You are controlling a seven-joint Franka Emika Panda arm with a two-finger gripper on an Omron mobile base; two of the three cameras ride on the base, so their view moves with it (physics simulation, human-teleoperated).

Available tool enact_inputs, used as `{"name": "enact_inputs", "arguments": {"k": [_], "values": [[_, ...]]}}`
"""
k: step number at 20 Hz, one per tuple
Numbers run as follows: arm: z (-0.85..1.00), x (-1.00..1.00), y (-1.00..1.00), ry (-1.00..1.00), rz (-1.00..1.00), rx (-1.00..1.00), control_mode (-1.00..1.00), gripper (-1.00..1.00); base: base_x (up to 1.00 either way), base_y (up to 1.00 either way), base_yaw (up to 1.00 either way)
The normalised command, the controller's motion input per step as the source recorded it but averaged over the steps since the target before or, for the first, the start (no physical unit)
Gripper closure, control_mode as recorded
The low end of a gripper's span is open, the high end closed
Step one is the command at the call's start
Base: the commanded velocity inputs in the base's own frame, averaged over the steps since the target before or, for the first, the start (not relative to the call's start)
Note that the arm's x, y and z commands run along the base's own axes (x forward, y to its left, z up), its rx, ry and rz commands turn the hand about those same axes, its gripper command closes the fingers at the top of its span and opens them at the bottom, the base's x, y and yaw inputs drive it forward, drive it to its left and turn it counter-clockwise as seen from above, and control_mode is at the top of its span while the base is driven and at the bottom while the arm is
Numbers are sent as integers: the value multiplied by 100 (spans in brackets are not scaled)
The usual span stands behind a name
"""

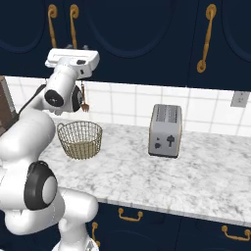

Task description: Open the cabinet, pick up the bread from the cabinet and place it in the basket. Then move the basket to the dining counter.

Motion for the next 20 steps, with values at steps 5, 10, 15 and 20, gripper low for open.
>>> {"name": "enact_inputs", "arguments": {"k": [5, 10, 15, 20], "values": [[0, -4, 0, 0, 0, 0, -100, 100, 0, 0, 0], [22, -79, -26, 0, -3, 0, -100, 100, 0, 0, 0], [50, -99, -46, 3, -12, 0, -100, 100, 0, 0, 0], [50, -100, -61, 9, -18, 0, -100, 100, 0, 0, 0]]}}
